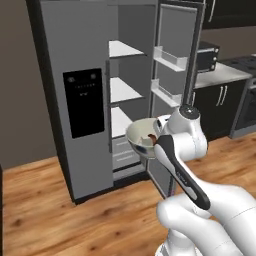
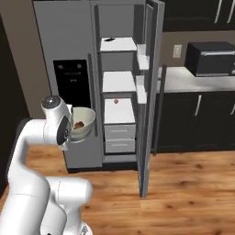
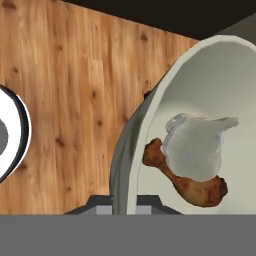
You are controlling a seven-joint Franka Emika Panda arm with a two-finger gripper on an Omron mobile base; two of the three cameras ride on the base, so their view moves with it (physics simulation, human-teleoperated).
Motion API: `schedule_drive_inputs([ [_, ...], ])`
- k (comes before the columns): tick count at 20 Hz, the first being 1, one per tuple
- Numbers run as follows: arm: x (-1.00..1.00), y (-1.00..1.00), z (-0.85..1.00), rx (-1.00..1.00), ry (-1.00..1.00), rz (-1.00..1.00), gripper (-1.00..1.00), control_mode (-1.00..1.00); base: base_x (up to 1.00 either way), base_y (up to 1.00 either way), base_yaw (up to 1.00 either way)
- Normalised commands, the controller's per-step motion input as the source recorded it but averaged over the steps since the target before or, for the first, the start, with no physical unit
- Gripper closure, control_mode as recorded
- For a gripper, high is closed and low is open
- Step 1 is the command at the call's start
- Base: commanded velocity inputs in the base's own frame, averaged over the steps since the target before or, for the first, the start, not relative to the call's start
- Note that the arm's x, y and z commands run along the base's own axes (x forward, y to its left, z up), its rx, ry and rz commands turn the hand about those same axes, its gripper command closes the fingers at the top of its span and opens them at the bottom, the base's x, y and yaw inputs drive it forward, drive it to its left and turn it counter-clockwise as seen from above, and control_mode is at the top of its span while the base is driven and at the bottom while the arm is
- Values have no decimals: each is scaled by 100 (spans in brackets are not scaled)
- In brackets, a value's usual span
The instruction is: Pick the chicken drumstick and garlic from their plates and place them in the bowl. Then put the bowl in the fridge.
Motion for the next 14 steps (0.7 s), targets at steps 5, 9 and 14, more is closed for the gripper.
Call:
schedule_drive_inputs([
  [5, 0, 0, 0, 0, 0, 0, 100, 100, 78, 6, -19],
  [9, 0, 0, 0, 0, 0, 0, 100, 100, 65, 6, -21],
  [14, 0, 0, 0, 0, 0, 0, 100, 100, 56, 0, -20],
])
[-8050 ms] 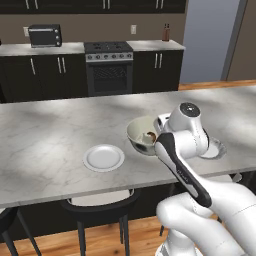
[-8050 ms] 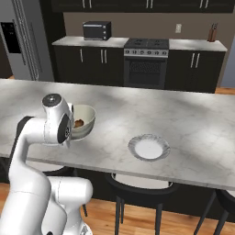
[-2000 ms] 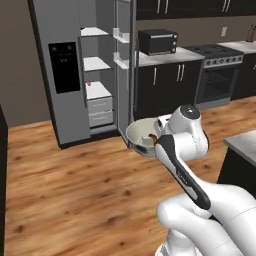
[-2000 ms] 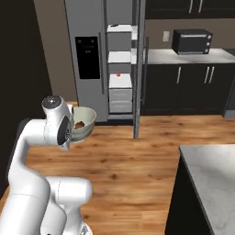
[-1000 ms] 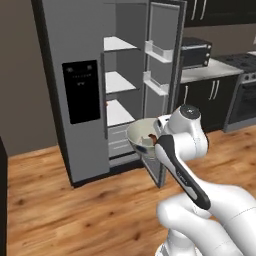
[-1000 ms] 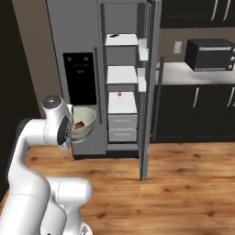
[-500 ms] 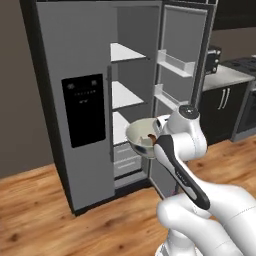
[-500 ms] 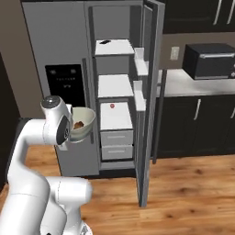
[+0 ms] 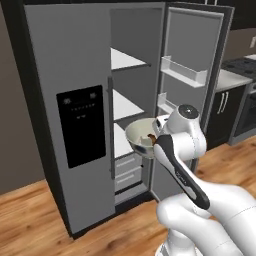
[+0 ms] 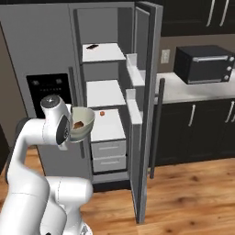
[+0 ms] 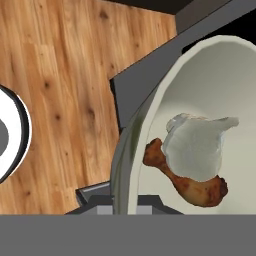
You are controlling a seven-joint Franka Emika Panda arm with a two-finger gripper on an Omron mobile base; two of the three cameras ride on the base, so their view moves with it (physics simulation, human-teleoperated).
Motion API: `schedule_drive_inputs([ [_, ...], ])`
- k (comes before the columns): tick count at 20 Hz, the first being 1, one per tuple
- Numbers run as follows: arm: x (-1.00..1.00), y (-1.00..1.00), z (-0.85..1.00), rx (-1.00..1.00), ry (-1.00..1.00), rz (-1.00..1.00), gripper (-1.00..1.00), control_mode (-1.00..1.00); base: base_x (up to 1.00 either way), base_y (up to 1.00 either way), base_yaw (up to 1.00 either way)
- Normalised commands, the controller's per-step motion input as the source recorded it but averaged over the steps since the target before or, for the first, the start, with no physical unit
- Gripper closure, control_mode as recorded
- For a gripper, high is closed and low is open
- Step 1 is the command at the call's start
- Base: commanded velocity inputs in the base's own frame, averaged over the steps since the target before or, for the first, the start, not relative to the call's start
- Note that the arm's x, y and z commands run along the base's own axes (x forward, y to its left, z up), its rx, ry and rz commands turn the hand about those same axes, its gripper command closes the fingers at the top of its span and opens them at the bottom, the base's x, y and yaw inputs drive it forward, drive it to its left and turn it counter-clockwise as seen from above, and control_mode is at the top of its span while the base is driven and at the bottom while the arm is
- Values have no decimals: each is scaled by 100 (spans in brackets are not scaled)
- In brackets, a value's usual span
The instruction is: Pick the chicken drumstick and garlic from their plates and place them in the bowl. Then put the bowl in the fridge.
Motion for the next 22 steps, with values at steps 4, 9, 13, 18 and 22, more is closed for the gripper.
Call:
schedule_drive_inputs([
  [4, 0, 0, 0, 0, 0, 0, 100, 100, 41, -9, -7],
  [9, 0, 0, 0, 0, 0, 0, 100, 100, 43, -23, -1],
  [13, 0, 0, 0, 0, 0, 0, 100, 100, 47, -26, 0],
  [18, 0, 0, 0, 0, 0, 0, 100, 100, 45, -7, 0],
  [22, 0, 0, 0, 0, 0, 0, 100, 100, 54, -13, 0],
])
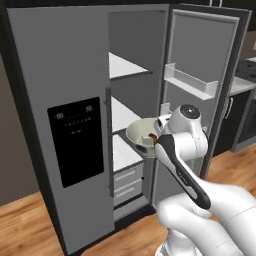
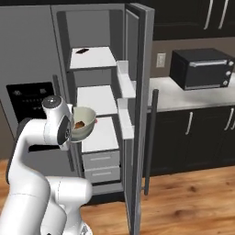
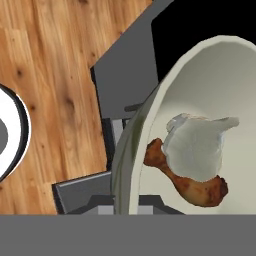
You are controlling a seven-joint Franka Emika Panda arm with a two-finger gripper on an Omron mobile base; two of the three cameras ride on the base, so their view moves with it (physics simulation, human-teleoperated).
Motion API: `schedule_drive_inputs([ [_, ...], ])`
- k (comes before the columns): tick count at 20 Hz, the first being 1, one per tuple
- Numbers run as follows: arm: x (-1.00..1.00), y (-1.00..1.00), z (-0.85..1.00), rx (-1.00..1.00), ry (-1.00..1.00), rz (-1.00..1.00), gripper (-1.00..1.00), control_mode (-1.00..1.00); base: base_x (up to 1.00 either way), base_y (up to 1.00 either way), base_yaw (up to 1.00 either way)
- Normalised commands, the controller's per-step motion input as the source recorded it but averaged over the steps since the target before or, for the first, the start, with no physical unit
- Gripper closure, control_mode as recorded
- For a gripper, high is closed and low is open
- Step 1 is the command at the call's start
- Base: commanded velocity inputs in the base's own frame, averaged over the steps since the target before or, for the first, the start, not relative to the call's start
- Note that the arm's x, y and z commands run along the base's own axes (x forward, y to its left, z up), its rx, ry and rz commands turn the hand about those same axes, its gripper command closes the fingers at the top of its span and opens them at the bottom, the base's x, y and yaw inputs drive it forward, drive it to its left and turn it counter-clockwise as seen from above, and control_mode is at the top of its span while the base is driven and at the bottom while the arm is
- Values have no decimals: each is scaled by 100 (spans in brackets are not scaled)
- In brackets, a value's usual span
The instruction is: Pick the chicken drumstick and garlic from their plates and place them in the bowl. Then put the bowl in the fridge.
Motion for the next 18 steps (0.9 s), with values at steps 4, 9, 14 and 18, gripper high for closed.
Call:
schedule_drive_inputs([
  [4, 0, 0, 0, 0, 0, 0, 100, 100, 53, -16, 0],
  [9, 0, 0, 0, 0, 0, 0, 100, 100, 55, -6, 0],
  [14, 0, 0, 0, 0, 0, 0, 100, 100, 57, -7, 0],
  [18, 0, 0, 0, 0, 0, 0, 100, 100, 46, -23, 0],
])
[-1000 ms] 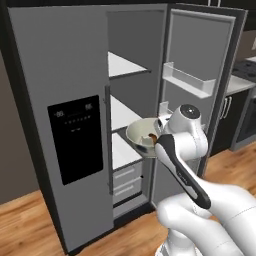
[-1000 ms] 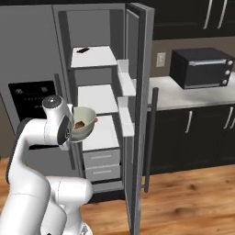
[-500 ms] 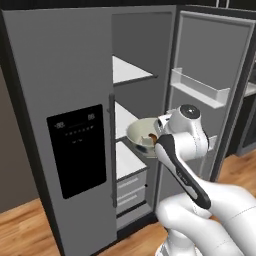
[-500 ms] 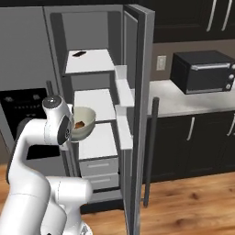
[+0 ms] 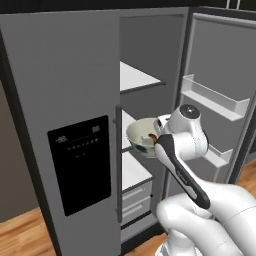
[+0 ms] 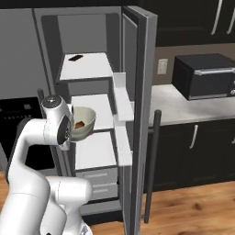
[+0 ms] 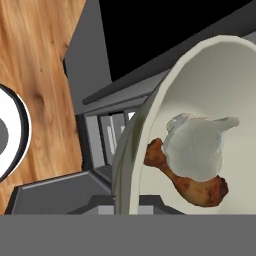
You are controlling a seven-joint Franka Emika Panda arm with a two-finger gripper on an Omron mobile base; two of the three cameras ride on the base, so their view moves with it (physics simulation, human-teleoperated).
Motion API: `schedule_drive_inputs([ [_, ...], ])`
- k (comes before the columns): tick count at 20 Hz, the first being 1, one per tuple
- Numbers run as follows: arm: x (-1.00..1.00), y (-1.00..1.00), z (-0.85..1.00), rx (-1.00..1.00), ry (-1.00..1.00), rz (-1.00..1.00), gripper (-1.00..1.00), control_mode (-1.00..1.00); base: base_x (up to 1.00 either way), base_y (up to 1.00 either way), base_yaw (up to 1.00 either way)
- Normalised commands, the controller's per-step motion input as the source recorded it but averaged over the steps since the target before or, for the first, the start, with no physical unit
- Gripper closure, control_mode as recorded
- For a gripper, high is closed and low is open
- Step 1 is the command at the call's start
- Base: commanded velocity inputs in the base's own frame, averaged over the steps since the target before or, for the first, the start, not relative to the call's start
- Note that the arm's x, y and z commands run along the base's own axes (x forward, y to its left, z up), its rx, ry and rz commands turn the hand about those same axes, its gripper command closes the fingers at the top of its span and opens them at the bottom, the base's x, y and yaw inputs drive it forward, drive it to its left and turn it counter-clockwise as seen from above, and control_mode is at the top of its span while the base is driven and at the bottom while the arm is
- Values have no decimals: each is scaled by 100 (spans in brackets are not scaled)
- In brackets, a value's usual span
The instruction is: Pick the chicken drumstick and garlic from their plates and place them in the bowl. Then put the bowl in the fridge.
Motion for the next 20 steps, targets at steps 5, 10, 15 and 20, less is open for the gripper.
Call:
schedule_drive_inputs([
  [5, 0, 0, 0, 0, 0, 0, 100, 100, 28, -15, 0],
  [10, 0, 0, 0, 0, 0, 0, 100, 100, 2, 0, 0],
  [15, 0, 0, 0, 0, 0, 0, 100, 100, 0, 0, 0],
  [20, 0, 0, 0, 0, 0, 0, 100, 100, 0, 0, 0],
])
